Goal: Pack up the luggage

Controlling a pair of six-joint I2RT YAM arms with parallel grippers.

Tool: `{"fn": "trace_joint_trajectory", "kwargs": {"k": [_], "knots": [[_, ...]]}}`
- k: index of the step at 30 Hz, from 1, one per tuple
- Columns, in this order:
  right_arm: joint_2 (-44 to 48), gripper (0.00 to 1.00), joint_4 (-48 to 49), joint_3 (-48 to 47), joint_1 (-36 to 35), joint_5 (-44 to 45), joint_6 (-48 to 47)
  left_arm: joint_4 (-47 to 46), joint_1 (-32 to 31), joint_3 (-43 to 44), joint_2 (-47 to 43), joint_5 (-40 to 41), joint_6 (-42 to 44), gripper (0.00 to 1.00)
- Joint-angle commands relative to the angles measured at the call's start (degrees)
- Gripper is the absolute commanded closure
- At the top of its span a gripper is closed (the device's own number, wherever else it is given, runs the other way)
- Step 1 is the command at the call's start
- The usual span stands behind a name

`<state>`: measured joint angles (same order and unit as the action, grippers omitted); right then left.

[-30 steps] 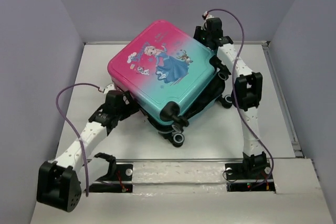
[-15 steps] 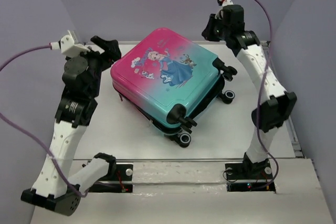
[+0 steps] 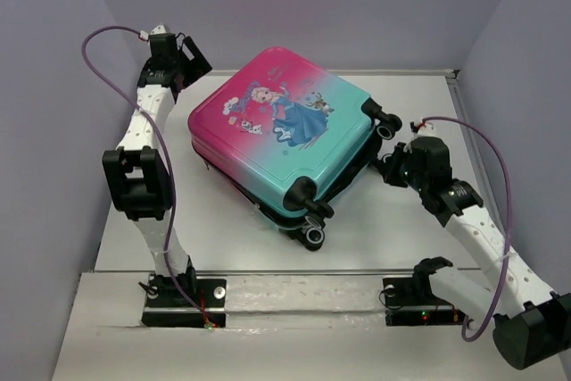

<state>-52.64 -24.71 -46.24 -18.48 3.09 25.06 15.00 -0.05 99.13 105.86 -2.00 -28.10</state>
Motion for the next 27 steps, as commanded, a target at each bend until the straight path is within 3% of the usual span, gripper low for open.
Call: {"fn": "trace_joint_trajectory", "kwargs": {"k": [1, 6, 12, 15, 21, 26, 27], "knots": [[5.1, 0.93, 0.54, 3.87, -0.42, 4.11, 2.54, 4.14, 1.11, 12.02, 3.81, -5.81, 3.66, 0.01], [-4.21, 0.93, 8.5, 6.78, -0.42, -1.59, 4.29, 3.46, 0.32, 9.69, 9.1, -8.37, 3.93, 0.01], [-19.14, 0.93, 21.79, 0.03, -0.42, -7.82, 4.47, -2.96, -3.11, -2.96, 6.29, -11.09, 2.0, 0.01], [-28.28, 0.93, 25.83, -7.07, -0.42, -10.38, 4.03, -7.96, -3.99, -15.76, 2.25, -13.2, -0.64, 0.01], [-42.17, 0.93, 28.23, -21.41, -0.42, -20.39, 2.54, -20.09, -6.71, -37.84, -12.77, -13.56, -6.44, 0.01], [-56.39, 0.93, 17.17, -43.38, -1.03, -31.46, 0.0, -25.55, -9.17, -58.83, -31.2, -10.14, -9.43, 0.01], [-56.43, 0.93, 15.41, -46.8, -1.03, -32.96, -0.01, -25.55, -9.17, -58.88, -31.24, -10.13, -9.87, 0.01]]}}
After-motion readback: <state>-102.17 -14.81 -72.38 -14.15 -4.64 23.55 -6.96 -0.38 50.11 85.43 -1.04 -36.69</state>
